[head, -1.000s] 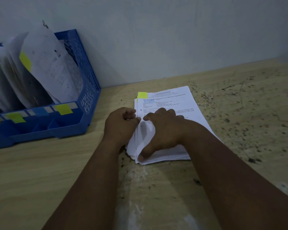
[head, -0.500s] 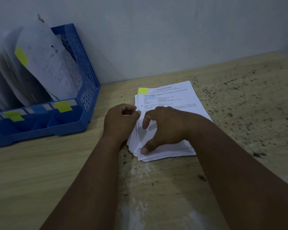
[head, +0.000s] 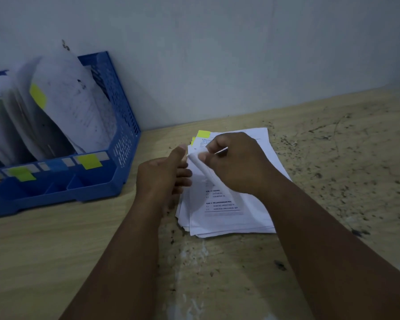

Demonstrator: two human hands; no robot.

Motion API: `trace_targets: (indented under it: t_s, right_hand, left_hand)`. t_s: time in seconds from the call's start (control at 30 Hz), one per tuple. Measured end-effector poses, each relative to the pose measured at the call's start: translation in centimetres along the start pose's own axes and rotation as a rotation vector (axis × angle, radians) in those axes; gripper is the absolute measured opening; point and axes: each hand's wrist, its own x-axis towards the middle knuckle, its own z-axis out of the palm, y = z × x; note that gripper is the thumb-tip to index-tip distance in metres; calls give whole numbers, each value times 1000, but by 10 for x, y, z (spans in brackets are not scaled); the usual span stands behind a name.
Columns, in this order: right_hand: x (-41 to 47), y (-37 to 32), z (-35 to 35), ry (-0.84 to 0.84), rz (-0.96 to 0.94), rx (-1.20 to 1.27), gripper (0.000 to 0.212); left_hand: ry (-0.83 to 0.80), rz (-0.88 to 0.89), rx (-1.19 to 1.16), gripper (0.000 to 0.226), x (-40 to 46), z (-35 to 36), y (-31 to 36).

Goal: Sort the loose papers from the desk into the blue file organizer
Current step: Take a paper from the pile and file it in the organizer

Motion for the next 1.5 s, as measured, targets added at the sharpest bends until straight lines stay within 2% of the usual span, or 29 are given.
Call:
trace_targets:
  t_s: [0.07, 0.17, 0.33, 0.43, 0.53, 0.63, 0.73, 0.87, 0.97, 1.2, 1.5]
  right_hand:
    - [-1, -4, -1, 15, -30, 88, 18]
    - [-7, -9, 0, -72, -115, 147, 16]
    - [-13, -14, 13, -249, -274, 157, 9]
    - [-15, -13, 20, -271, -366, 148, 9]
    - [-15, -12, 25, -169, -398, 113, 13]
    - [-8, -2, 28, -15, -321, 50, 24]
    - [-1, -2, 31, 14, -209, 9, 40]
    - [8, -14, 39, 5, -115, -22, 61]
    - [18, -33, 44, -16, -121, 42, 70]
    - [61, -101, 64, -134, -221, 253, 64]
    - [92, -165, 113, -307, -237, 438, 65]
  left_hand:
    - [-153, -47, -114, 38, -3, 1, 3]
    - [-290, -102, -253, 20, -3, 2, 4]
    - [-310, -248, -296, 22, 8, -8, 0]
    - [-298, -217, -248, 15, 9, -12, 3]
    - [-231, -90, -277, 11, 6, -18, 8]
    - [-148, 15, -377, 19, 4, -18, 13]
    - [-2, 138, -414, 18, 5, -23, 21]
    - [132, 293, -415, 14, 4, -32, 28]
    - [260, 460, -369, 15, 3, -41, 37]
    - [562, 723, -376, 19, 6, -67, 72]
    - [682, 759, -468, 7, 34, -109, 91]
